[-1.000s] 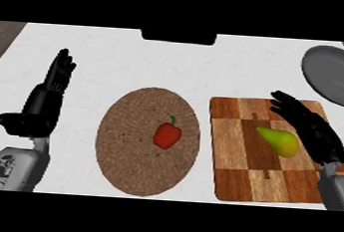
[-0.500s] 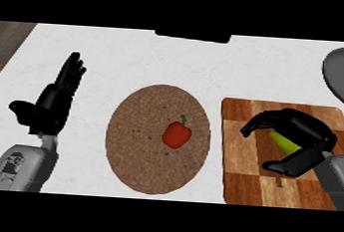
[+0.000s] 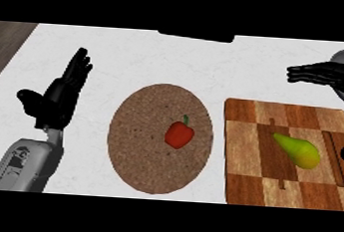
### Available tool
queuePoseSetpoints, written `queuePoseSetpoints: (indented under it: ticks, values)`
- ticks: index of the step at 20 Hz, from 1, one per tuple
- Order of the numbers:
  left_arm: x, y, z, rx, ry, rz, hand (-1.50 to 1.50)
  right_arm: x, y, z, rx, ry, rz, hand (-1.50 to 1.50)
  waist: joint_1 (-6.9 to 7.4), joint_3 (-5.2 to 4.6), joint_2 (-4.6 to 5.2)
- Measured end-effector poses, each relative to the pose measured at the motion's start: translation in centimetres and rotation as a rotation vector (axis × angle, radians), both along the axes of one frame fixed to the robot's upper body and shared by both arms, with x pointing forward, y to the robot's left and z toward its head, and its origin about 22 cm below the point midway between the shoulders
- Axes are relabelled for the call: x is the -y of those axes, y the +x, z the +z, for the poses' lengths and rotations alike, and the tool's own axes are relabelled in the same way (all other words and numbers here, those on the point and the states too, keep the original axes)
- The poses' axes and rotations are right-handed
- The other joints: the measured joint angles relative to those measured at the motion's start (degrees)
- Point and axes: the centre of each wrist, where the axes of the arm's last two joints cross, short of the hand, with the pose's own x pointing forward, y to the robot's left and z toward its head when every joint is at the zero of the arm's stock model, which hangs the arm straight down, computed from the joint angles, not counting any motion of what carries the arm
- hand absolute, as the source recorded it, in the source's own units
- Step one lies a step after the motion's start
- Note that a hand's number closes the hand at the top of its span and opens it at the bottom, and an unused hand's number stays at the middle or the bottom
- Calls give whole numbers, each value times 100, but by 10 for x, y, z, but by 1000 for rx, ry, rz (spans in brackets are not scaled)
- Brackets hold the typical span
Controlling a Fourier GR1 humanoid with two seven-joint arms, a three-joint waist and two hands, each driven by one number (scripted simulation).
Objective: Pick the pear from the cutting board and place it in the pan
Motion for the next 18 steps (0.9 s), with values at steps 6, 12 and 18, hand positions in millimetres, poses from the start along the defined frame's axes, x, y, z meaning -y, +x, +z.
queuePoseSetpoints:
  ticks: [6,12,18]
  values:
    - [6,5,4,2,5,-15,0,-11,8,52,102,-173,54,-150,89,-8,27]
    - [5,8,7,-2,9,-11,0,-29,15,82,200,-228,90,-150,89,-14,23]
    - [5,10,11,-6,7,-2,0,-49,21,81,208,-245,151,-150,25,-21,1]
